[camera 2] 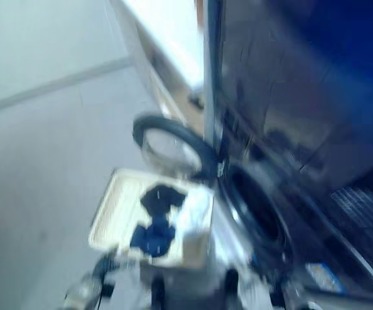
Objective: Put the clothes into the washing machine.
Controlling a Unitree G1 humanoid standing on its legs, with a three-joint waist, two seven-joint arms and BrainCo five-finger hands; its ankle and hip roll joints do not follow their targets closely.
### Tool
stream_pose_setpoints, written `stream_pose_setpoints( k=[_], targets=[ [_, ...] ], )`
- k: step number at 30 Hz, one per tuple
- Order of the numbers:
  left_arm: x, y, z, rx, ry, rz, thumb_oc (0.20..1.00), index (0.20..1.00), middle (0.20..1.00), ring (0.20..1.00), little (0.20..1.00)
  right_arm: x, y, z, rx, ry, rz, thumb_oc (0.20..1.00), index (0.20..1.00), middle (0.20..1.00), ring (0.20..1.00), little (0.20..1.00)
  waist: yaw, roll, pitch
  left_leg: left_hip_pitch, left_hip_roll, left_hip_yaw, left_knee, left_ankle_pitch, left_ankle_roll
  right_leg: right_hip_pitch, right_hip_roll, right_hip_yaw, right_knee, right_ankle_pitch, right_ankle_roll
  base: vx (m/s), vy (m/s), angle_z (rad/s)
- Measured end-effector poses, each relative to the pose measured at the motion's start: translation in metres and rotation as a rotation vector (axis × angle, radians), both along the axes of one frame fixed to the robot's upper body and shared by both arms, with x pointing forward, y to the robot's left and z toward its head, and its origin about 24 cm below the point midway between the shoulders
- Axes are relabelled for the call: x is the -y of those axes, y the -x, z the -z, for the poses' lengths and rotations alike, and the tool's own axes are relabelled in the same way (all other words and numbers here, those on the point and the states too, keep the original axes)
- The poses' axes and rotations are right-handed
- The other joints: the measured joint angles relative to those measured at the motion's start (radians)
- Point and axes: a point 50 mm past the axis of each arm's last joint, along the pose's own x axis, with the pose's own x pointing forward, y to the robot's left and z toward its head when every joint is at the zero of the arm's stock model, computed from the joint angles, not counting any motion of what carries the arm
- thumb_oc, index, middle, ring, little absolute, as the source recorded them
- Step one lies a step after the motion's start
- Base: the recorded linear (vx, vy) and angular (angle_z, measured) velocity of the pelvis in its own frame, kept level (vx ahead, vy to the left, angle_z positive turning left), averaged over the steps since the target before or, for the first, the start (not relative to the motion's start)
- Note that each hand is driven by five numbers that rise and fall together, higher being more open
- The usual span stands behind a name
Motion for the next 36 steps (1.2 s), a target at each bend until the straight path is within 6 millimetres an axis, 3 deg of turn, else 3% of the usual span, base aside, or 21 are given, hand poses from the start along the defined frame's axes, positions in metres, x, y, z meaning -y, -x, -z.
stream_pose_setpoints(
  k=[1,4,9,11,14,17,21,28,36],
  targets=[
    [0.000,-0.013,-0.018,0.098,0.001,-0.028,1.000,1.000,1.000,1.000,1.000,-0.005,-0.016,-0.013,0.073,-0.015,-0.009,1.000,1.000,1.000,1.000,1.000,-0.001,0.004,0.033,0.005,0.000,-0.002,-0.021,0.014,-0.002,-0.003,0.002,-0.001,-0.001,0.000,0.004,-0.07,-0.003,0.00],
    [-0.003,-0.030,-0.047,0.257,-0.026,-0.081,1.000,1.000,1.000,1.000,1.000,-0.006,-0.027,-0.024,0.126,-0.037,0.007,1.000,1.000,1.000,1.000,1.000,0.000,0.005,0.044,-0.004,-0.001,-0.007,-0.026,0.016,-0.002,-0.013,0.000,-0.007,-0.001,-0.008,0.009,-0.08,-0.020,0.05],
    [-0.011,-0.042,-0.074,0.379,-0.069,-0.152,1.000,1.000,1.000,1.000,1.000,0.002,-0.035,-0.034,0.163,-0.030,0.042,1.000,1.000,1.000,1.000,1.000,0.003,0.004,0.045,-0.078,-0.002,-0.024,0.001,0.014,-0.003,-0.080,-0.003,-0.015,0.024,-0.010,0.002,-0.05,-0.026,0.05],
    [-0.012,-0.052,-0.093,0.451,-0.089,-0.174,1.000,1.000,1.000,1.000,1.000,0.000,-0.047,-0.047,0.214,-0.032,0.030,1.000,1.000,1.000,1.000,1.000,0.004,-0.002,0.065,-0.140,-0.003,-0.029,0.026,0.014,-0.003,-0.154,-0.008,-0.019,0.087,-0.032,0.001,-0.02,-0.023,0.06],
    [-0.009,-0.059,-0.106,0.493,-0.118,-0.164,1.000,1.000,1.000,1.000,1.000,-0.003,-0.052,-0.052,0.239,-0.046,0.028,1.000,1.000,1.000,1.000,1.000,0.021,-0.012,0.073,-0.193,-0.003,-0.033,0.054,0.014,-0.003,-0.227,-0.013,-0.018,0.153,-0.052,-0.004,-0.03,-0.057,0.02],
    [-0.005,-0.069,-0.135,0.595,-0.221,-0.111,1.000,1.000,1.000,1.000,1.000,0.001,-0.059,-0.064,0.297,-0.041,0.023,1.000,1.000,1.000,1.000,1.000,0.025,-0.028,0.075,-0.326,-0.014,-0.058,0.130,-0.004,0.000,-0.383,-0.029,-0.017,0.288,-0.104,-0.008,-0.03,-0.042,0.10],
    [-0.005,-0.071,-0.140,0.601,-0.288,-0.069,1.000,1.000,1.000,1.000,1.000,0.000,-0.065,-0.073,0.331,-0.053,0.024,1.000,1.000,1.000,1.000,1.000,0.023,-0.034,0.077,-0.404,-0.020,-0.070,0.172,-0.007,-0.002,-0.464,-0.035,-0.010,0.336,-0.109,-0.012,-0.01,-0.015,0.01],
    [0.010,-0.088,-0.171,0.623,-0.549,0.123,1.000,1.000,1.000,1.000,1.000,0.000,-0.085,-0.105,0.430,-0.039,-0.010,1.000,1.000,1.000,1.000,1.000,0.017,-0.041,0.081,-0.572,-0.020,-0.084,0.252,-0.012,-0.006,-0.635,-0.038,0.000,0.415,-0.115,-0.020,0.00,-0.005,-0.01],
    [0.008,-0.091,-0.166,0.509,-0.665,0.255,1.000,1.000,1.000,1.000,1.000,0.000,-0.093,-0.120,0.480,-0.024,-0.029,1.000,1.000,1.000,1.000,1.000,-0.027,-0.048,0.084,-0.641,-0.021,-0.084,0.268,-0.017,-0.012,-0.702,-0.036,0.008,0.420,-0.118,-0.024,0.00,0.000,0.00]
  ],
)
